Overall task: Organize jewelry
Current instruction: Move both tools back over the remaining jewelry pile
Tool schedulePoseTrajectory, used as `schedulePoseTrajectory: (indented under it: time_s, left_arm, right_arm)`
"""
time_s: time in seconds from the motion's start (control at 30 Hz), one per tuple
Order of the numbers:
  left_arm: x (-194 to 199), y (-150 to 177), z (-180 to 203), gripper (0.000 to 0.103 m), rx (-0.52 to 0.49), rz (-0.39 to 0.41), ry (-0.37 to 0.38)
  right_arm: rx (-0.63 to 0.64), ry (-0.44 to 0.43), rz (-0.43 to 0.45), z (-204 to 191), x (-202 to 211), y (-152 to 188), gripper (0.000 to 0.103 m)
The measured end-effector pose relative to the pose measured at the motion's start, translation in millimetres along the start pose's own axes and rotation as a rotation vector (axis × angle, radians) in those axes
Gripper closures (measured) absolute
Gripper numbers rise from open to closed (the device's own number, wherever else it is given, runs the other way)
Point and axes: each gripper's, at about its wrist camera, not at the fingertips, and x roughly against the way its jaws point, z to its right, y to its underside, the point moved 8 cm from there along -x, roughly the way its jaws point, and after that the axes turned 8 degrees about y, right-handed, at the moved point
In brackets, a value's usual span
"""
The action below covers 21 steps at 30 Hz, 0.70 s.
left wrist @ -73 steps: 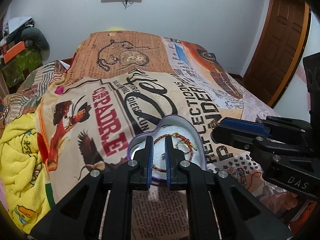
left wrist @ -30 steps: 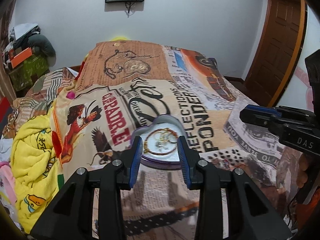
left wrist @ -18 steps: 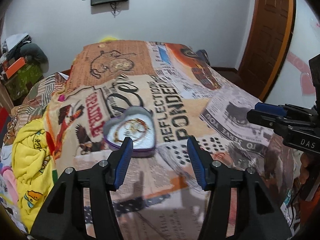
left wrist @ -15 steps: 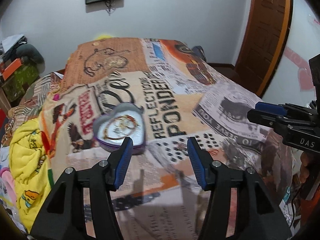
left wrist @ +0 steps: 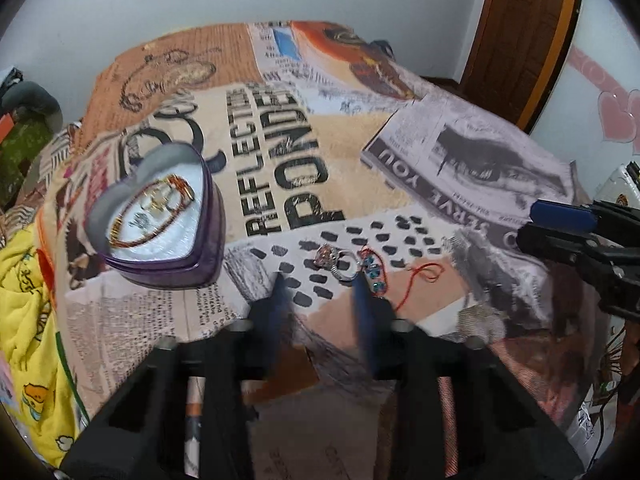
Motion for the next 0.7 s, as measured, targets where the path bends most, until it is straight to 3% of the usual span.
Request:
schedulePoseTrajectory:
  time_s: [0.17, 0.37, 0.47, 0.7]
  left_arm:
    - [-12, -4, -5, 0.078, 0.034, -0.009, 0.043]
    - [-22, -14, -4, 0.078, 0.026, 0.0, 0.044]
    - [-26, -17, -3, 0.091, 0.022, -0.001, 0.06]
    - [-11, -15, -11, 0.091, 0.051, 0.039, 0.055]
  right_arm:
    - [0.004, -0.022, -0.021, -5, -11, 4, 0.063]
    - [0.005, -0.045, -0.047, -10, -22, 6, 0.063]
    - [0.01, -0.06, -0.059, -16, -25, 7, 0.063]
    - [0.032, -0.108, -0.06, -40, -30, -5, 0.063]
